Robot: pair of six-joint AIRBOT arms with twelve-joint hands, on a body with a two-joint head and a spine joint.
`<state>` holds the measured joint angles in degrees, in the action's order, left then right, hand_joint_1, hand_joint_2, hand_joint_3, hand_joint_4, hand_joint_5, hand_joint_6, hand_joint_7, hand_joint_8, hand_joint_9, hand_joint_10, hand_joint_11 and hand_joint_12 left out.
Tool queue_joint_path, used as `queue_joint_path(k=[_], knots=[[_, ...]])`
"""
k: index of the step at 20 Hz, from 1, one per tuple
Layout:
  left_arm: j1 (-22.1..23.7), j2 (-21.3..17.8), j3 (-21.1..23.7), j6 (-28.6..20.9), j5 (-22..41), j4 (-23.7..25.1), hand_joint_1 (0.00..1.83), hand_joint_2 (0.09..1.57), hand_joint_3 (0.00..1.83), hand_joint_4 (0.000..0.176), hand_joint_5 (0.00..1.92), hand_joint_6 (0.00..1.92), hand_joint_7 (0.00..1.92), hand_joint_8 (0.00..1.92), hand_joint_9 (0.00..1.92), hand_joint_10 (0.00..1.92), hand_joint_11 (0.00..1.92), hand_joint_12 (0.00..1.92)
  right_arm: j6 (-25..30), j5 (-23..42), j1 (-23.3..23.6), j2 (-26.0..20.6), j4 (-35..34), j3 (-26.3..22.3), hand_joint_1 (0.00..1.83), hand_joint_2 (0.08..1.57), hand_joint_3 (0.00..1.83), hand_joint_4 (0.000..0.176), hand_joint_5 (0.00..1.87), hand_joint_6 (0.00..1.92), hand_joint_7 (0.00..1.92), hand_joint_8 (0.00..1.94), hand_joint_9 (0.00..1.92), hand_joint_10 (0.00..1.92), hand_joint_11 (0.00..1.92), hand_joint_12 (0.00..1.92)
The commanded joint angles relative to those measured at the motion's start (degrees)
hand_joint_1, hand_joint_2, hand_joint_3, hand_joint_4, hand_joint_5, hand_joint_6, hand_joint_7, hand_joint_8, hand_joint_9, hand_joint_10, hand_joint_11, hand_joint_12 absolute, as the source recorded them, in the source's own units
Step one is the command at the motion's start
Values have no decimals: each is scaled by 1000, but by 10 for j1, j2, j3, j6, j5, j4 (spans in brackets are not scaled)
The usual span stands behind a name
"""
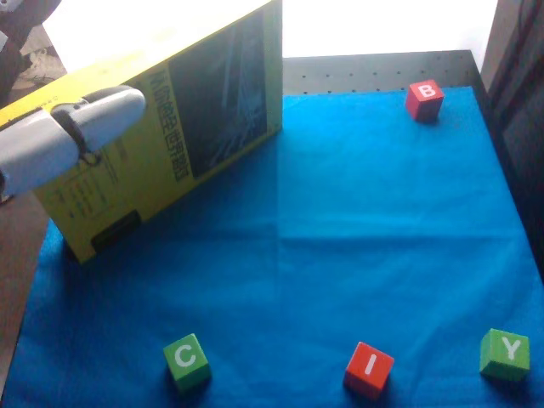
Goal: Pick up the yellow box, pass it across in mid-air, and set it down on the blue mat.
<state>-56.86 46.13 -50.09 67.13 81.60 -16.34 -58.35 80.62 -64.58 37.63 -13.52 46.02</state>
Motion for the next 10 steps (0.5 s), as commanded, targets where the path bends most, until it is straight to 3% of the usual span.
queue_joint_path(k=[1, 2, 3, 4, 5, 7, 8, 9, 10], knots=[[0, -4, -1, 0, 74, -3, 463, 1224, 6, 109, 0, 0, 0, 0, 0, 0, 5, 3, 1, 72, 1, -1, -4, 0, 521, 1300, 23, 0, 0, 0, 0, 0, 0, 0, 0, 0], [-4, -4, -1, 0, 77, -10, 480, 1197, 17, 104, 0, 0, 0, 0, 0, 0, 0, 231, 1, 72, 0, -2, -5, 0, 525, 1311, 24, 0, 0, 0, 0, 0, 0, 0, 0, 0], [-7, -4, 0, 0, 78, -17, 537, 1183, 3, 94, 0, 0, 0, 0, 0, 0, 0, 666, 1, 72, 0, -2, -6, -1, 502, 1305, 16, 0, 0, 0, 0, 0, 0, 0, 0, 0], [-8, -4, -1, 0, 75, -22, 547, 1170, 0, 91, 0, 0, 0, 0, 0, 0, 0, 705, 1, 72, 0, -2, -7, -1, 518, 1306, 12, 0, 0, 0, 0, 0, 0, 0, 0, 0], [-8, -3, -2, 0, 68, -27, 577, 1153, 1, 89, 0, 0, 0, 0, 0, 0, 0, 499, 1, 72, -1, -2, -8, -1, 536, 1301, 7, 8, 0, 0, 0, 0, 0, 0, 0, 0], [-8, -1, -7, 0, 49, -39, 612, 1137, 1, 92, 0, 0, 0, 0, 0, 0, 0, 268, 1, 72, -2, -2, -9, -1, 513, 1297, 3, 8, 0, 0, 0, 0, 0, 0, 28, 14], [-8, 1, -10, 0, 41, -48, 626, 1133, 0, 102, 0, 0, 0, 0, 0, 0, 0, 242, 1, 72, -2, -1, -9, -1, 499, 1296, 2, 14, 0, 0, 0, 0, 0, 0, 40, 22], [-8, 3, -13, 0, 31, -58, 639, 1129, 0, 87, 0, 0, 0, 0, 0, 0, 0, 230, 1, 72, -2, -1, -9, -1, 518, 1302, 0, 0, 0, 0, 0, 0, 0, 0, 7, 288], [-8, 5, -16, 0, 23, -65, 673, 1126, 0, 80, 0, 0, 0, 0, 0, 0, 0, 228, 1, 72, -2, -1, -10, -1, 549, 1295, 0, 0, 0, 0, 0, 0, 0, 0, 1, 392]])
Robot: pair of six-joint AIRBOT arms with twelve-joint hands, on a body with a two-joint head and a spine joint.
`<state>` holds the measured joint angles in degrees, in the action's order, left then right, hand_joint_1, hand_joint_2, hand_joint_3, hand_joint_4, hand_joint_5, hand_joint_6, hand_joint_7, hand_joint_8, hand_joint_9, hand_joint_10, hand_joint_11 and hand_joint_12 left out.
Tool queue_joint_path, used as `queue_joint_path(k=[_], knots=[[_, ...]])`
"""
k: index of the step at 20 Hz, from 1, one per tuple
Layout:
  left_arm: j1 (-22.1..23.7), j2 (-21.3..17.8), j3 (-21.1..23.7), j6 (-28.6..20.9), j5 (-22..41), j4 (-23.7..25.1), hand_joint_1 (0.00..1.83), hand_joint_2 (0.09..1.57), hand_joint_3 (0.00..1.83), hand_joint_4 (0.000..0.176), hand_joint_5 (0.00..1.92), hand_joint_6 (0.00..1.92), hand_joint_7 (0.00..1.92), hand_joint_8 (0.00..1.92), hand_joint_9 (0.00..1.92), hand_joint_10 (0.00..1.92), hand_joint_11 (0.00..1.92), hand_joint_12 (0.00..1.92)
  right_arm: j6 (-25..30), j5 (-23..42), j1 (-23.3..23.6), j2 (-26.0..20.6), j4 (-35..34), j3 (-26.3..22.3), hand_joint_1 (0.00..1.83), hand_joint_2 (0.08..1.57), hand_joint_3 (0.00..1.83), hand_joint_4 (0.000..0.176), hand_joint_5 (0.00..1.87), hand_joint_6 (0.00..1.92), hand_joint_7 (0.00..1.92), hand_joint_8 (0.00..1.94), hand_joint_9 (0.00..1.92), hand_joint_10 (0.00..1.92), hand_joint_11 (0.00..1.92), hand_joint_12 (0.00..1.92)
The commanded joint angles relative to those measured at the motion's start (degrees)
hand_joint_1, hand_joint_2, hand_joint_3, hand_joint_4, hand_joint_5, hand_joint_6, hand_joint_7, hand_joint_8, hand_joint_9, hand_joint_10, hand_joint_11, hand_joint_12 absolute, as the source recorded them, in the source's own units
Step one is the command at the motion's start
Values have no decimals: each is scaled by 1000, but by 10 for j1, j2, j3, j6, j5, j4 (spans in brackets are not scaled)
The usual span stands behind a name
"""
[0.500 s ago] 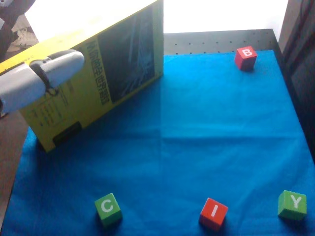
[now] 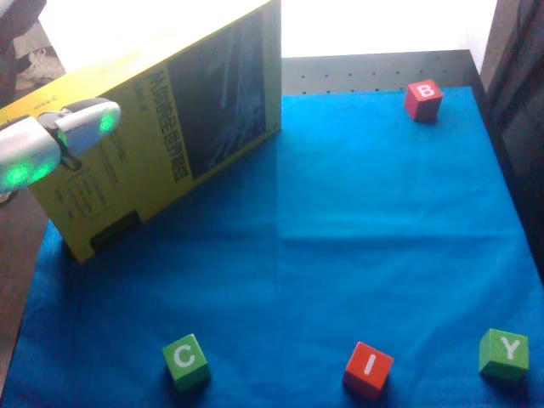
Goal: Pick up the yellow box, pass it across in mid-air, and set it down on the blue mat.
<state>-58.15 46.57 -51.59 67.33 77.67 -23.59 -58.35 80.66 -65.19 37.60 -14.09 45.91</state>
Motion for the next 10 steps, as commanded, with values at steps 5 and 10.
queue_joint_path(k=[5, 10], knots=[[27, 33, -36, -3, -23, -36, 870, 1040, 0, 20, 0, 0, 0, 0, 0, 0, 0, 484, 1, 71, 4, 2, -8, -1, 628, 1288, 0, 0, 0, 0, 0, 0, 0, 0, 0, 734], [40, 59, -57, -4, -86, -39, 878, 1067, 2, 0, 248, 31, 343, 57, 356, 411, 97, 1551, 1, 71, 4, 3, -9, -1, 573, 1286, 1, 0, 0, 0, 0, 0, 0, 0, 0, 300]])
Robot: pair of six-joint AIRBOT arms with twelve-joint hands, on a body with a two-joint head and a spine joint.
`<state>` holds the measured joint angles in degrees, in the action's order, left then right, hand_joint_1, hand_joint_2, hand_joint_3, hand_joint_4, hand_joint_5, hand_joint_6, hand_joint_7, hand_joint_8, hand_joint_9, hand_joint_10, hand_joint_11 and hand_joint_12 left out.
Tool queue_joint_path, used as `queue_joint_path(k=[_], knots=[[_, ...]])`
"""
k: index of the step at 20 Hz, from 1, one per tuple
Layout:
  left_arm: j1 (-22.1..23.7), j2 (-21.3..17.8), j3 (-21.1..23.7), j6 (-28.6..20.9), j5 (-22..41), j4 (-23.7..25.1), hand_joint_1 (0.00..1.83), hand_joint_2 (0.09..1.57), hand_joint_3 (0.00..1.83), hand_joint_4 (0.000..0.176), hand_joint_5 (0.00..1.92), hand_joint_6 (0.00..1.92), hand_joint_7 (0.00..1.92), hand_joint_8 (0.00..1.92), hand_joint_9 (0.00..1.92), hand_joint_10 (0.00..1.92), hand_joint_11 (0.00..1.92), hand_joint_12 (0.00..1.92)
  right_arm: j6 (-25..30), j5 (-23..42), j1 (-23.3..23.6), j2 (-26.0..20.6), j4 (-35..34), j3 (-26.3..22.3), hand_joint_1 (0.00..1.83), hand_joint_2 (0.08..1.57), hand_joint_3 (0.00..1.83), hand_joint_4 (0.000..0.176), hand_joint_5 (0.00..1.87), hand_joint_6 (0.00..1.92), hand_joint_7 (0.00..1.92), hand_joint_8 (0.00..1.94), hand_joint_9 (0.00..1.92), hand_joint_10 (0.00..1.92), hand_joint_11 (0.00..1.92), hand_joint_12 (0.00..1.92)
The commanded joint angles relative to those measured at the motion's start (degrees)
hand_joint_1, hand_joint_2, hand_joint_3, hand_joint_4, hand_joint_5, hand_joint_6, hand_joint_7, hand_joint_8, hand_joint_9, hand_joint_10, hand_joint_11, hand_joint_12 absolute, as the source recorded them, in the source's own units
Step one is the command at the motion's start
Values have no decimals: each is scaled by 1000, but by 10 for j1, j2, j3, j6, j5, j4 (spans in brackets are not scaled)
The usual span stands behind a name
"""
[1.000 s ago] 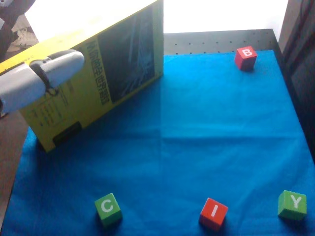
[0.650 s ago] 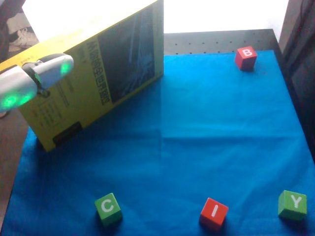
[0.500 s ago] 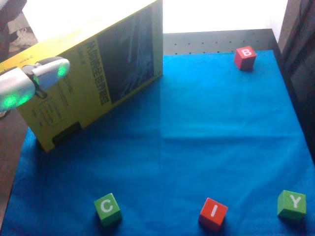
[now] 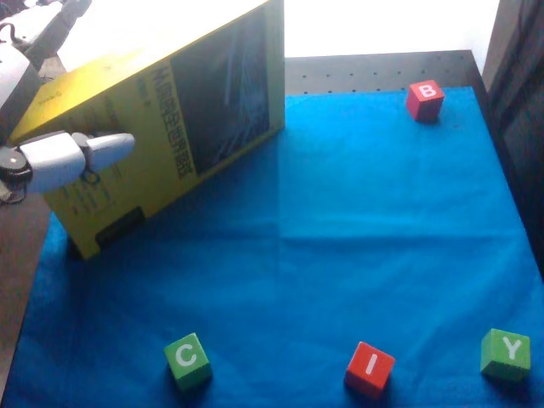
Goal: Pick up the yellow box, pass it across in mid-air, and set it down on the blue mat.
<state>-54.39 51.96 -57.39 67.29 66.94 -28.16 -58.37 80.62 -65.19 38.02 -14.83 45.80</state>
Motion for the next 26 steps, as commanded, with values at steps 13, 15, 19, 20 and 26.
queue_joint_path(k=[13, 15, 19, 20, 26], knots=[[4, -9, 30, -4, 88, 61, 1308, 1217, 9, 0, 1290, 1921, 1489, 1921, 1613, 1921, 1673, 1921, 1, 75, 4, 0, -5, 5, 546, 1279, 0, 35, 0, 0, 0, 0, 25, 7, 0, 802], [4, -19, 43, -4, 124, 89, 1321, 1222, 8, 0, 1258, 1921, 1451, 1921, 1578, 1921, 1636, 1921, 1, 82, 4, 0, -4, 4, 472, 1281, 0, 72, 0, 0, 0, 0, 3, 0, 0, 715], [18, -25, 54, -3, 153, 147, 1294, 1194, 0, 0, 1224, 1921, 1408, 1921, 1540, 1921, 1596, 1921, 1, 103, 15, -3, 21, 9, 500, 1287, 0, 68, 0, 0, 0, 0, 0, 0, 0, 545], [25, -21, 53, -3, 150, 158, 1269, 1197, 0, 0, 1221, 1921, 1420, 1921, 1562, 1921, 1621, 1921, 1, 102, 22, -2, 30, 11, 490, 1267, 0, 73, 0, 0, 0, 0, 0, 0, 0, 484], [89, 24, 32, -13, 88, 227, 1246, 1178, 0, 66, 1299, 1921, 1477, 1921, 1593, 1921, 1663, 1921, 1, 73, 67, 20, 51, 31, 594, 1161, 0, 78, 0, 0, 0, 0, 0, 0, 0, 673]])
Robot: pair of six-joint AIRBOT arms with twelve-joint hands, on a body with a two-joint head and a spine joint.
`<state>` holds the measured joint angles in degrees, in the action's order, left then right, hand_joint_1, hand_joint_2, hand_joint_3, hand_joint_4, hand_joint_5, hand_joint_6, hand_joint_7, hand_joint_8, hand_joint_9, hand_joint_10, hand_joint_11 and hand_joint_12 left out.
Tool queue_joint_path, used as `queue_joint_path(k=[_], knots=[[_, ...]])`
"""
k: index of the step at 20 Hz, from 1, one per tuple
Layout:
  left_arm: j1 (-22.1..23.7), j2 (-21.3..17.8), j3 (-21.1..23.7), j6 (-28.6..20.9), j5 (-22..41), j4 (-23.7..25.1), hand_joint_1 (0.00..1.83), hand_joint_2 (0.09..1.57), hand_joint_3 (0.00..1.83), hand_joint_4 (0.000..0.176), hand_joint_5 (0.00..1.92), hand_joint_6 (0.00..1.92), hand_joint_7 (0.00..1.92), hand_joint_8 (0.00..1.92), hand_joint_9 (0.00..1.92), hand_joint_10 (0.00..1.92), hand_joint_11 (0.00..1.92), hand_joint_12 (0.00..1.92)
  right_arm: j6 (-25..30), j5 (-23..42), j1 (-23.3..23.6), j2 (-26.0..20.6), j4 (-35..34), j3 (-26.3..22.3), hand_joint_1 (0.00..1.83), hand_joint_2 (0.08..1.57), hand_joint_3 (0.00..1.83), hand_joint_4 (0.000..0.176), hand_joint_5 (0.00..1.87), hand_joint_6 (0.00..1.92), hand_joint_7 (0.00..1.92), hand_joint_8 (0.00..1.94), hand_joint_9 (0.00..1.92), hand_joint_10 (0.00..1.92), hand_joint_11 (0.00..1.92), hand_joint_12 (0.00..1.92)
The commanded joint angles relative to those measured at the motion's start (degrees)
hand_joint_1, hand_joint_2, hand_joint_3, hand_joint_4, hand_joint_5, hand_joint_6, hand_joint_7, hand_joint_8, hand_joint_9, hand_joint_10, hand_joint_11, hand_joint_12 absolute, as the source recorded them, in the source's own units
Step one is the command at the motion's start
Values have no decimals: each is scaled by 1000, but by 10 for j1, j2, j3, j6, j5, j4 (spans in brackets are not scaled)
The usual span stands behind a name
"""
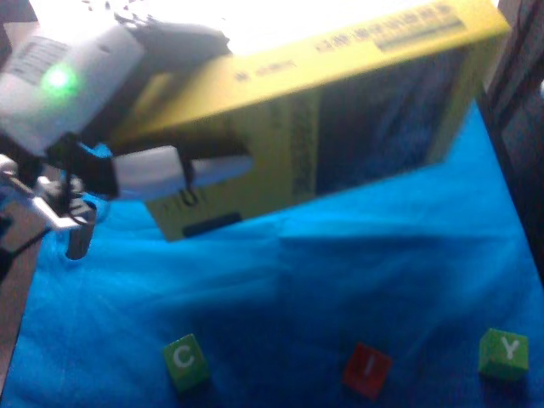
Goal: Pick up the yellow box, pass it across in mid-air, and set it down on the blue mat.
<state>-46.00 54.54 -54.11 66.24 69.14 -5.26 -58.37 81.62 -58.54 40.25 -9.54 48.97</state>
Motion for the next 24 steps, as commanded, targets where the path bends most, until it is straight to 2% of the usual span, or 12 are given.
queue_joint_path(k=[1, 4, 6, 8, 10, 12, 13, 14, 15, 16, 18, 24], knots=[[10, 4, -5, -12, 57, 5, 1218, 1177, 0, 68, 1288, 1921, 1463, 1921, 1582, 1921, 1663, 1921, 1, 44, 19, 5, 7, 5, 638, 1157, 0, 64, 0, 0, 0, 0, 0, 0, 0, 604], [17, 9, -7, -16, 44, 20, 1131, 1197, 4, 74, 1293, 1921, 1438, 1921, 1563, 1921, 1655, 1921, 1, -39, 85, 32, 42, 24, 678, 1099, 0, 39, 0, 0, 0, 0, 2, 1, 0, 832], [22, 12, -9, -18, 40, 33, 1181, 1183, 0, 70, 1293, 1921, 1463, 1921, 1599, 1921, 1693, 1921, 1, -81, 110, 52, 55, 36, 671, 1097, 1, 53, 0, 0, 0, 0, 9, 1, 0, 1039], [35, 18, -11, -18, 32, 49, 1187, 1155, 0, 64, 1290, 1921, 1482, 1921, 1614, 1921, 1689, 1921, 1, -115, 119, 64, 61, 42, 749, 1058, 0, 60, 0, 0, 0, 0, 4, 1, 0, 790], [47, 22, -13, -19, 30, 62, 1196, 1166, 0, 46, 1225, 1921, 1448, 1921, 1596, 1921, 1685, 1921, 1, -143, 128, 71, 71, 45, 698, 1045, 0, 4, 0, 0, 0, 0, 0, 0, 0, 497], [50, 23, -13, -29, 39, 74, 1178, 1172, 0, 42, 1227, 1921, 1444, 1921, 1591, 1921, 1679, 1921, 1, -187, 153, 86, 86, 55, 659, 1034, 0, 0, 24, 4, 9, 1, 0, 0, 0, 375], [50, 23, -12, -30, 45, 78, 1199, 1160, 0, 32, 1243, 1921, 1454, 1921, 1590, 1921, 1678, 1921, 1, -207, 167, 93, 94, 61, 724, 1072, 2, 0, 161, 30, 152, 16, 129, 46, 0, 766], [50, 23, -11, -32, 51, 82, 1204, 1162, 0, 22, 1235, 1921, 1325, 1921, 1531, 1921, 1644, 1921, 1, -229, 180, 101, 101, 67, 924, 1202, 3, 0, 269, 721, 490, 272, 307, 671, 44, 1406], [50, 23, -11, -35, 58, 87, 1196, 1163, 0, 11, 1238, 1921, 1413, 1921, 1515, 1921, 1636, 1921, 1, -242, 185, 107, 101, 74, 1035, 1325, 9, 0, 475, 1542, 567, 1270, 390, 1352, 262, 1818], [53, 23, -11, -37, 63, 91, 1203, 1155, 0, 0, 1246, 1921, 1448, 1921, 1515, 1921, 1636, 1921, 1, -251, 188, 109, 101, 77, 1057, 1314, 0, 0, 614, 1547, 928, 1807, 1050, 1807, 1088, 1900], [55, 22, -9, -37, 73, 96, 1206, 1161, 0, 0, 1239, 1921, 1454, 1921, 1515, 1921, 1636, 1921, 1, -259, 189, 109, 101, 79, 1318, 1278, 0, 0, 892, 1801, 1329, 1936, 1506, 1916, 1598, 1920], [55, 17, -10, -37, 74, 95, 1202, 1154, 0, 0, 1259, 1921, 1455, 1921, 1516, 1921, 1637, 1921, 1, -263, 197, 108, 101, 87, 1451, 1240, 0, 0, 1253, 1921, 1389, 1941, 1513, 1921, 1616, 1921]])
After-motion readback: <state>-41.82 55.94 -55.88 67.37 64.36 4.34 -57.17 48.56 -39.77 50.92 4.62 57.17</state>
